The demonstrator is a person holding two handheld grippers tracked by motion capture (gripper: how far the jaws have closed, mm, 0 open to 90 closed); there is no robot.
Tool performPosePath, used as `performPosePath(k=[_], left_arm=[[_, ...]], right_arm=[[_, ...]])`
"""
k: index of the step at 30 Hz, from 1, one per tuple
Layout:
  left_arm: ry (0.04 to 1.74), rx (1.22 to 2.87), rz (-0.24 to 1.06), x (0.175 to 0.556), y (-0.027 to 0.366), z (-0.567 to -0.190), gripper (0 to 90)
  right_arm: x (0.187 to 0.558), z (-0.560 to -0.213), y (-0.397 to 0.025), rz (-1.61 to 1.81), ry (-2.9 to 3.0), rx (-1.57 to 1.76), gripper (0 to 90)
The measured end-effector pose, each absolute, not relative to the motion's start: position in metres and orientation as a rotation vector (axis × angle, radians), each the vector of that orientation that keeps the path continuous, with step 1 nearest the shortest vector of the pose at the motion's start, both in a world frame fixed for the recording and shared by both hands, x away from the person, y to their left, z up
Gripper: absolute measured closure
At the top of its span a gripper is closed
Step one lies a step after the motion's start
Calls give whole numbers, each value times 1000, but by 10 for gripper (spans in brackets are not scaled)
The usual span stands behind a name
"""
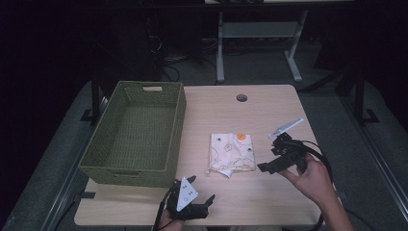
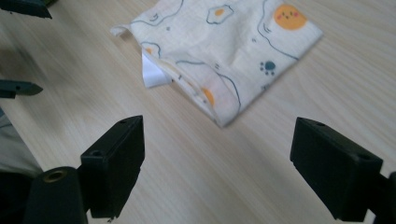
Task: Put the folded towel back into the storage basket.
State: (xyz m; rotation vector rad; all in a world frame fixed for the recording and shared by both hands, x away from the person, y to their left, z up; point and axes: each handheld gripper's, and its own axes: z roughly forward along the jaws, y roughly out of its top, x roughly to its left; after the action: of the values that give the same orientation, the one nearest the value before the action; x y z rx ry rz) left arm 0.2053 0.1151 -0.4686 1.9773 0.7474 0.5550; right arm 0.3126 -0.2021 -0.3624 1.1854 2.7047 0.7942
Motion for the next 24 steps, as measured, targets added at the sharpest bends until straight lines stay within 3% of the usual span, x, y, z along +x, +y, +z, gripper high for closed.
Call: performPosePath(k=[14, 24], left_arm=[[755, 1974, 546, 206, 117, -468, 167], [751, 1976, 554, 206, 116, -468, 167]], right_arm=[[353, -371, -142, 696, 2814, 1114, 169], [372, -374, -125, 645, 2831, 1169, 172]])
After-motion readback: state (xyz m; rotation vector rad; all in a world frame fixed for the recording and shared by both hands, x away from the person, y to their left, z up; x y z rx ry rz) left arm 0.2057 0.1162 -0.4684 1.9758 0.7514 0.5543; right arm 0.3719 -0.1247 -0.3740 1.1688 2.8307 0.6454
